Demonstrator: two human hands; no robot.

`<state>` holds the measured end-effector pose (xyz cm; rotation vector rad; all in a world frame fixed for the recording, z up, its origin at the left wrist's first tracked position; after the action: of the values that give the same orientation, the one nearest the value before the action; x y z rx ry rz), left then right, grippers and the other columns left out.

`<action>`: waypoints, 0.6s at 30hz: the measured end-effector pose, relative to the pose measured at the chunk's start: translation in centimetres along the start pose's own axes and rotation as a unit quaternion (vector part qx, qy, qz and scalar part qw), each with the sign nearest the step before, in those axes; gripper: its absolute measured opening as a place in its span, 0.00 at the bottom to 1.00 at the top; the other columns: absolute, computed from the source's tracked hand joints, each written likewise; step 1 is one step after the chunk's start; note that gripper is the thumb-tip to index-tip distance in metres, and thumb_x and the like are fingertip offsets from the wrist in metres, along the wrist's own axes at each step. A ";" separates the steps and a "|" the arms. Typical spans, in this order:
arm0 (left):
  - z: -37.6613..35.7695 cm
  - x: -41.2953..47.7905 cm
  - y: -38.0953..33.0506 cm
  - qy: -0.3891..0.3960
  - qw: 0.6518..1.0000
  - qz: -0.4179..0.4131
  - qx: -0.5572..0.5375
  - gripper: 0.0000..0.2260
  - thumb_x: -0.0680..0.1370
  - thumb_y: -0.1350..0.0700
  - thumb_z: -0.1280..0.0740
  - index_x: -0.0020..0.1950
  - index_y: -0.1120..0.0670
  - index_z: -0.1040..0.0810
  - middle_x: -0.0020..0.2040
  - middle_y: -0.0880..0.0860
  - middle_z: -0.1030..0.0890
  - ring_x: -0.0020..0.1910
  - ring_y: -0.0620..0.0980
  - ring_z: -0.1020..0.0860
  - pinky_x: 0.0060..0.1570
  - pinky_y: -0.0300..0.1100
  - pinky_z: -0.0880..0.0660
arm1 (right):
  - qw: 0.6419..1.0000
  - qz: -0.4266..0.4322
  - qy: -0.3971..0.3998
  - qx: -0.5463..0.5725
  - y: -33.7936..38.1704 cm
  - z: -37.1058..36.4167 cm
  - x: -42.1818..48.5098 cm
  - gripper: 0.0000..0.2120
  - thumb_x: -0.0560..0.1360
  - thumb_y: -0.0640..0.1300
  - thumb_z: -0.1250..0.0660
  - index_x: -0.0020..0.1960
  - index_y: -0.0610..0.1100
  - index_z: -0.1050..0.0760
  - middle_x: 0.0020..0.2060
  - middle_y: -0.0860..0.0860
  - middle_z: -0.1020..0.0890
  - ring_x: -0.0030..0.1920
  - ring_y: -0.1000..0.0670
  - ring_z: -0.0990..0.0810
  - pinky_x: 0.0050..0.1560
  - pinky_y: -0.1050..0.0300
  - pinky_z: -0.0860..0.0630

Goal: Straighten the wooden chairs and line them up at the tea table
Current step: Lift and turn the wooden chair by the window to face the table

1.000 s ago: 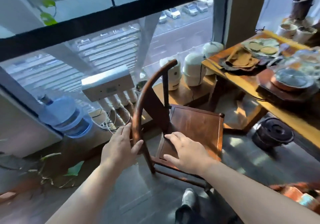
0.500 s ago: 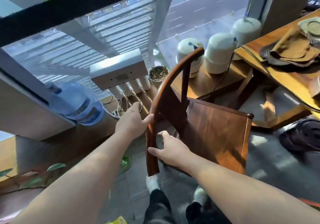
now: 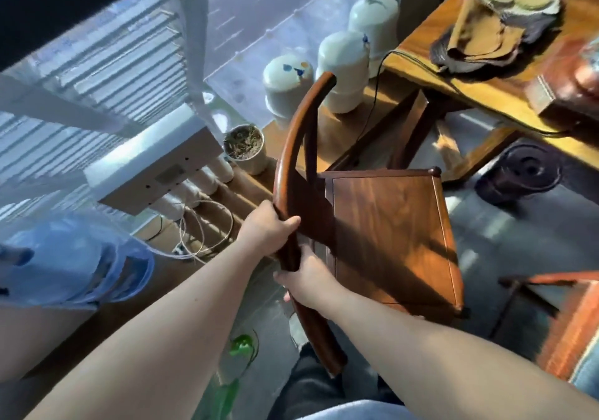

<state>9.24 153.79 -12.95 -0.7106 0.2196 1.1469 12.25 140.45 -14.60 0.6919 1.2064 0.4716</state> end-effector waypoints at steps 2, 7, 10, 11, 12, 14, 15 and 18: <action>0.0 0.2 0.2 0.030 0.999 0.017 -0.038 0.20 0.72 0.42 0.29 0.54 0.55 0.29 0.46 0.56 0.20 0.40 0.55 0.19 0.36 0.51 0.19 | 0.999 -0.002 -0.009 -0.038 0.1 -0.3 0.2 0.26 0.71 0.47 0.31 0.66 0.49 0.36 0.52 0.47 0.20 0.42 0.47 0.16 0.45 0.52 0.18; -0.3 -1.0 -0.4 0.107 0.987 0.022 -0.114 0.21 0.71 0.49 0.25 0.52 0.58 0.30 0.45 0.60 0.20 0.29 0.55 0.17 0.26 0.49 0.20 | 0.997 -0.023 -0.028 -0.063 -1.0 0.2 -1.1 0.22 0.66 0.48 0.32 0.59 0.48 0.32 0.44 0.46 0.19 0.35 0.47 0.17 0.36 0.49 0.17; -1.5 -2.6 -0.8 0.165 0.981 0.010 -0.102 0.20 0.71 0.48 0.25 0.52 0.57 0.29 0.42 0.59 0.17 0.30 0.52 0.17 0.28 0.45 0.20 | 0.996 -0.033 -0.017 -0.086 -3.0 1.2 -2.9 0.19 0.68 0.46 0.30 0.55 0.48 0.31 0.43 0.47 0.19 0.32 0.49 0.18 0.31 0.53 0.20; -2.2 -3.5 -1.0 0.188 0.978 0.002 -0.093 0.20 0.70 0.47 0.25 0.51 0.57 0.28 0.40 0.58 0.17 0.30 0.51 0.17 0.28 0.45 0.20 | 0.995 -0.041 -0.015 -0.089 -4.1 1.6 -3.9 0.19 0.68 0.48 0.29 0.56 0.48 0.32 0.42 0.47 0.19 0.31 0.50 0.18 0.30 0.54 0.21; -2.4 -4.0 -1.0 0.197 0.976 -0.006 -0.090 0.20 0.70 0.46 0.25 0.50 0.57 0.27 0.39 0.58 0.16 0.30 0.51 0.17 0.29 0.44 0.20 | 0.994 -0.038 -0.008 -0.103 -4.5 2.1 -4.5 0.20 0.68 0.49 0.28 0.56 0.49 0.32 0.42 0.48 0.19 0.31 0.50 0.18 0.31 0.54 0.21; -3.6 -5.6 -1.4 0.222 0.972 -0.029 -0.075 0.19 0.71 0.43 0.26 0.47 0.57 0.25 0.37 0.58 0.16 0.30 0.51 0.17 0.29 0.44 0.20 | 0.990 -0.044 0.000 -0.133 -6.2 3.2 -6.3 0.19 0.67 0.49 0.30 0.56 0.50 0.32 0.41 0.50 0.20 0.32 0.50 0.19 0.32 0.53 0.21; -4.0 -6.3 -1.6 0.236 0.969 -0.042 -0.062 0.18 0.72 0.42 0.27 0.45 0.56 0.24 0.37 0.58 0.16 0.30 0.51 0.17 0.30 0.44 0.20 | 0.989 -0.047 0.007 -0.143 -6.9 3.7 -7.0 0.18 0.67 0.49 0.31 0.54 0.51 0.32 0.42 0.51 0.20 0.34 0.49 0.19 0.33 0.54 0.23; -4.8 -7.8 -1.8 0.263 0.959 -0.096 0.037 0.20 0.73 0.36 0.35 0.44 0.54 0.24 0.36 0.55 0.16 0.31 0.49 0.18 0.33 0.46 0.19 | 0.987 -0.048 0.023 -0.154 -9.1 5.1 -9.0 0.13 0.66 0.51 0.31 0.46 0.54 0.33 0.40 0.53 0.22 0.36 0.51 0.22 0.35 0.58 0.28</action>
<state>8.45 144.52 -11.97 -0.9411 0.6241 0.7422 14.17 126.81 -13.92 0.3588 1.1714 0.5814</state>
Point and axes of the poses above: each hand's wrist, its own x-axis towards the middle knuckle, its own z-axis out of the back of the hand, y = z × x, the point moved 3 cm from there along x, towards the middle knuckle
